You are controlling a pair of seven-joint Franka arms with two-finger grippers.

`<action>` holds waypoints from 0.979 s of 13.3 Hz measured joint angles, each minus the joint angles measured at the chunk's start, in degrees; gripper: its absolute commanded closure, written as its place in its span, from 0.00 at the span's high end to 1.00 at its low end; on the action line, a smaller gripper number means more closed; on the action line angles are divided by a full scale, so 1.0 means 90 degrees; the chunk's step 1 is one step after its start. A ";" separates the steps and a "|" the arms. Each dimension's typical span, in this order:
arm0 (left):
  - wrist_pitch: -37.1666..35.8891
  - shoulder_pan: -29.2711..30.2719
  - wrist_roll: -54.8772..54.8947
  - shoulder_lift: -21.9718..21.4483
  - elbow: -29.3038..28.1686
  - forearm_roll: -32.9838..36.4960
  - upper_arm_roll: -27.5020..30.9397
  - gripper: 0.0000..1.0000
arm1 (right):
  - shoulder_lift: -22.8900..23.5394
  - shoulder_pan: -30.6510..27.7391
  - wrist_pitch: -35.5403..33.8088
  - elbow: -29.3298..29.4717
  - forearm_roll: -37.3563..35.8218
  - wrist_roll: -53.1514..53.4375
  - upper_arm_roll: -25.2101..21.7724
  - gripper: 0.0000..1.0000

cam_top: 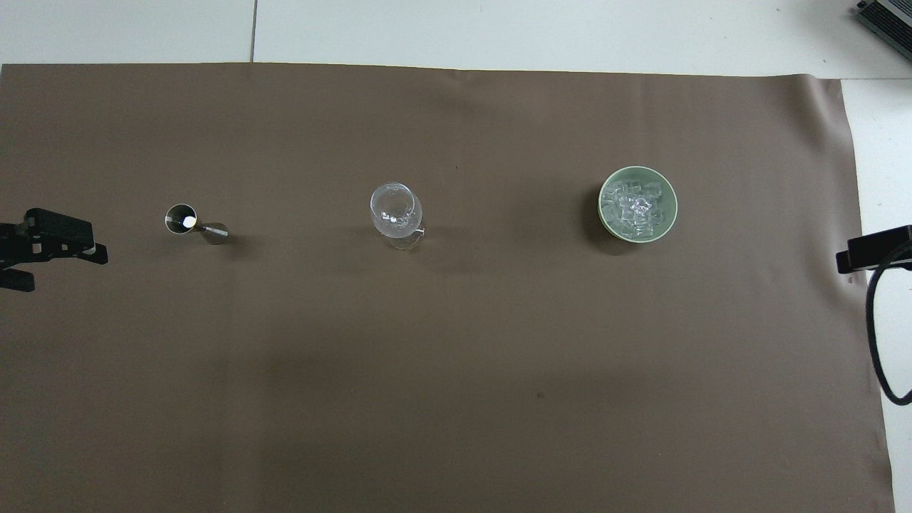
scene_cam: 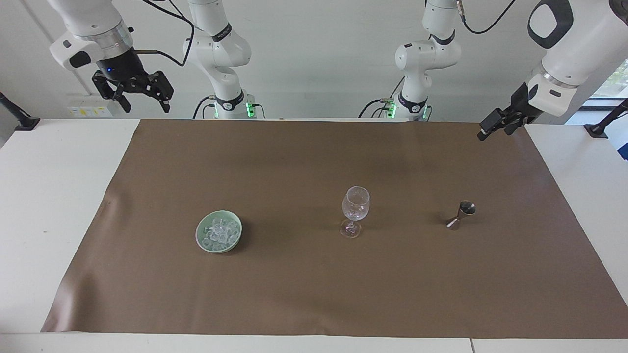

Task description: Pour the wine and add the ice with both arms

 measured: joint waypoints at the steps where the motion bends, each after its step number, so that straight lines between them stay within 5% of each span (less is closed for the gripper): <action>1: 0.0034 0.0143 -0.0078 0.0057 -0.0076 -0.0195 0.0004 1.00 | 0.0000 0.0000 0.0000 0.0000 0.0000 0.0000 0.0000 1.00; 13: 0.0563 0.0891 -0.2700 0.0601 -0.0277 -0.2143 0.0025 1.00 | 0.0000 0.0000 0.0000 0.0000 0.0000 0.0000 0.0000 1.00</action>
